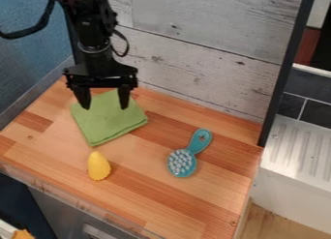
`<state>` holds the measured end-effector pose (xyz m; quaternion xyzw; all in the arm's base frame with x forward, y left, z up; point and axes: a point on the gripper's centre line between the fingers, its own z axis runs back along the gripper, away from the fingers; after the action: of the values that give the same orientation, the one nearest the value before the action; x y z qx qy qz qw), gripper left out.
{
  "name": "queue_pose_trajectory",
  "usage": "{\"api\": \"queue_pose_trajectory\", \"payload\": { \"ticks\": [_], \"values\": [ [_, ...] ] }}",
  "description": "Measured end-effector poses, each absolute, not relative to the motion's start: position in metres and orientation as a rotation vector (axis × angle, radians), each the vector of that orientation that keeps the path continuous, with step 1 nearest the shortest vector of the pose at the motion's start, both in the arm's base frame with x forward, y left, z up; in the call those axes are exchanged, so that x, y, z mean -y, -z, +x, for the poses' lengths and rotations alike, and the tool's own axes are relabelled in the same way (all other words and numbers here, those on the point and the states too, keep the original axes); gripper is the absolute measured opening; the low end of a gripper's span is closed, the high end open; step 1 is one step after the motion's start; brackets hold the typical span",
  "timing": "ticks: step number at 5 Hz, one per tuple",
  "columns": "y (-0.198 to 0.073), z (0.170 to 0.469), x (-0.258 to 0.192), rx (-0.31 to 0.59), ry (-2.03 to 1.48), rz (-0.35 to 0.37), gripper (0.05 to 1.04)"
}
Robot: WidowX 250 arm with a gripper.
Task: Move the green cloth between something blue and yellow
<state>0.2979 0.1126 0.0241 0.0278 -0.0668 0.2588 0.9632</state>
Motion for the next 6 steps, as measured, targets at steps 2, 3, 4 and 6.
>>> {"api": "queue_pose_trajectory", "payload": {
  "ticks": [2, 3, 4, 6],
  "values": [
    [0.012, 0.315, -0.143, 0.117, -0.626, 0.072, 1.000],
    [0.023, 0.316, -0.143, 0.118, -0.658, 0.059, 1.000],
    [0.028, 0.318, -0.141, 0.114, -0.663, 0.040, 1.001],
    [0.031, 0.315, -0.107, 0.113, -0.651, 0.066, 1.000]
  ]
}}
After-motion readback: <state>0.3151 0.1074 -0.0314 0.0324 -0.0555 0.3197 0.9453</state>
